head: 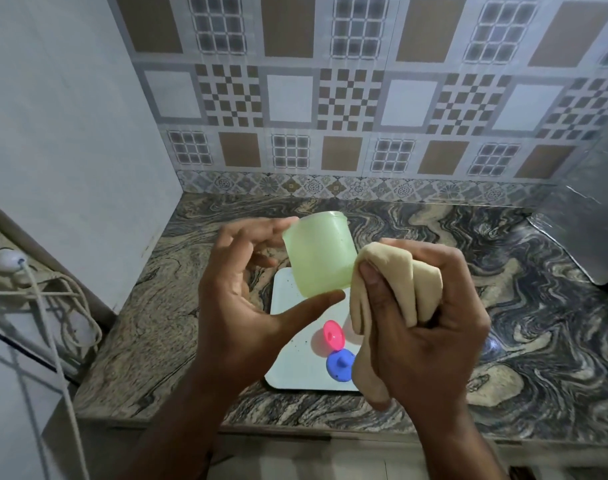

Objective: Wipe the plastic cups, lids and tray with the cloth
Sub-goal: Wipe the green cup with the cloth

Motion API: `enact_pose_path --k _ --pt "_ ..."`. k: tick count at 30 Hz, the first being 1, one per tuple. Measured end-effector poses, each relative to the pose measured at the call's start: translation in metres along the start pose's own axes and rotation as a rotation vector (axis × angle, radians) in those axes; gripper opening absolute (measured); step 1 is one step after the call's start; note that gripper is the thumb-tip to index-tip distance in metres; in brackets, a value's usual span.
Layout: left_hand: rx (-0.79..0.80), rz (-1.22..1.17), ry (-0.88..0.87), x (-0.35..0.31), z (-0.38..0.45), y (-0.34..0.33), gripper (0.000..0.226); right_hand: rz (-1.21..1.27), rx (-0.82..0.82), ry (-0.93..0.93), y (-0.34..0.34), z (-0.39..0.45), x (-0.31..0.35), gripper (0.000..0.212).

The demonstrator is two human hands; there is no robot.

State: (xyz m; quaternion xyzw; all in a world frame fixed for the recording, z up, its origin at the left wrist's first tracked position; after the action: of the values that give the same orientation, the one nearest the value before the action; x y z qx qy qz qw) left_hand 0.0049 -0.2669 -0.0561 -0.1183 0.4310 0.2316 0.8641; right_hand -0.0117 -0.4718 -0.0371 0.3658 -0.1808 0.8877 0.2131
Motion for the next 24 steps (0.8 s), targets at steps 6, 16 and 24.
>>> enact_pose_path --k 6,16,24 --pt "0.043 -0.002 -0.125 -0.009 -0.002 0.001 0.072 -0.007 0.088 -0.007 -0.014 0.014 0.005 0.015" --pt "-0.037 -0.194 0.114 0.004 -0.008 0.000 0.071 0.063 -0.047 -0.103 0.004 -0.003 -0.013 0.013" --pt "0.008 -0.109 0.075 0.005 -0.006 -0.003 0.072 -0.012 -0.044 0.014 0.006 -0.014 -0.002 0.019"
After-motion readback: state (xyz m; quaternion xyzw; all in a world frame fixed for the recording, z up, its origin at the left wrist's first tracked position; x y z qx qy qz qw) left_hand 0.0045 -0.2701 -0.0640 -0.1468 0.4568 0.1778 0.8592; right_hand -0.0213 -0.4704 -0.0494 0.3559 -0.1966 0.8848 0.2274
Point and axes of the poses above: each hand's wrist, its own z-axis towards the middle knuckle, its own y-axis out of the back of the hand, x = y × z, the point moved 9 cm from there along z, towards the middle knuckle, and after that the axes turned 15 degrees about -x, right-handed, at the moved point
